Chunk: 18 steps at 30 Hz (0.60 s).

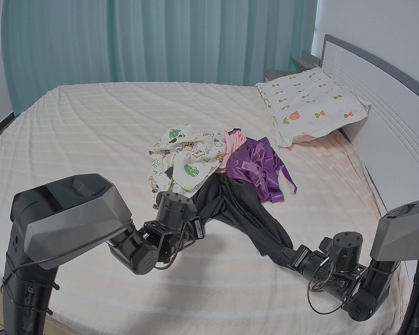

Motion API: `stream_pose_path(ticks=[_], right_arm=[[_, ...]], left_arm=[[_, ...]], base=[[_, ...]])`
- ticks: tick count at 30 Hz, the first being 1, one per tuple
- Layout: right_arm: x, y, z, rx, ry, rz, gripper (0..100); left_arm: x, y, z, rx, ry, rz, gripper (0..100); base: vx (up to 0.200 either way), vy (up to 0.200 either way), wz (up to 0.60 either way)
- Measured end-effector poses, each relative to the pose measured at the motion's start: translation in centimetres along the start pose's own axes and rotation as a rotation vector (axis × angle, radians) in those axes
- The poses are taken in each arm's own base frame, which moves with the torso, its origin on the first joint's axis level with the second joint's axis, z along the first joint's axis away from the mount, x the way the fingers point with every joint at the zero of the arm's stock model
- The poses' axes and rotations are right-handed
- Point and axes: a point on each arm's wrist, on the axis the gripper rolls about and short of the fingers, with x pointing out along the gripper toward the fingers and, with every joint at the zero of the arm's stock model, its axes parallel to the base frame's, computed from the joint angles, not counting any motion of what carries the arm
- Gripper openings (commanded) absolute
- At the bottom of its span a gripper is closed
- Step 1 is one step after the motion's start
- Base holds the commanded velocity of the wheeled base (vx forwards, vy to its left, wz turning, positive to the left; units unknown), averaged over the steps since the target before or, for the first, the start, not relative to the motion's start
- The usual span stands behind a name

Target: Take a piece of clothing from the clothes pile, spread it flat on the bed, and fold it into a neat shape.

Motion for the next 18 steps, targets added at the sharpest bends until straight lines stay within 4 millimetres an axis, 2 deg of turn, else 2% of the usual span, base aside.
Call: stream_pose_path(ticks=[10, 14, 18], right_arm=[[-0.5, 0.8, 0.5, 0.0, -0.032, 0.044, 0], [-1.5, 2.3, 1.6, -0.005, -0.074, 0.105, 0], [-3.1, 4.8, 3.6, -0.033, -0.154, 0.223, 0]], left_arm=[[-5.0, -0.3, 3.1, -0.049, -0.048, -0.032, 0], [-7.8, -0.7, 5.0, -0.086, -0.091, -0.065, 0], [-11.1, -0.9, 6.9, -0.113, -0.141, -0.108, 0]], base=[[0.0, 0.0, 0.0], [0.0, 0.0, 0.0], [0.0, 0.0, 0.0]])
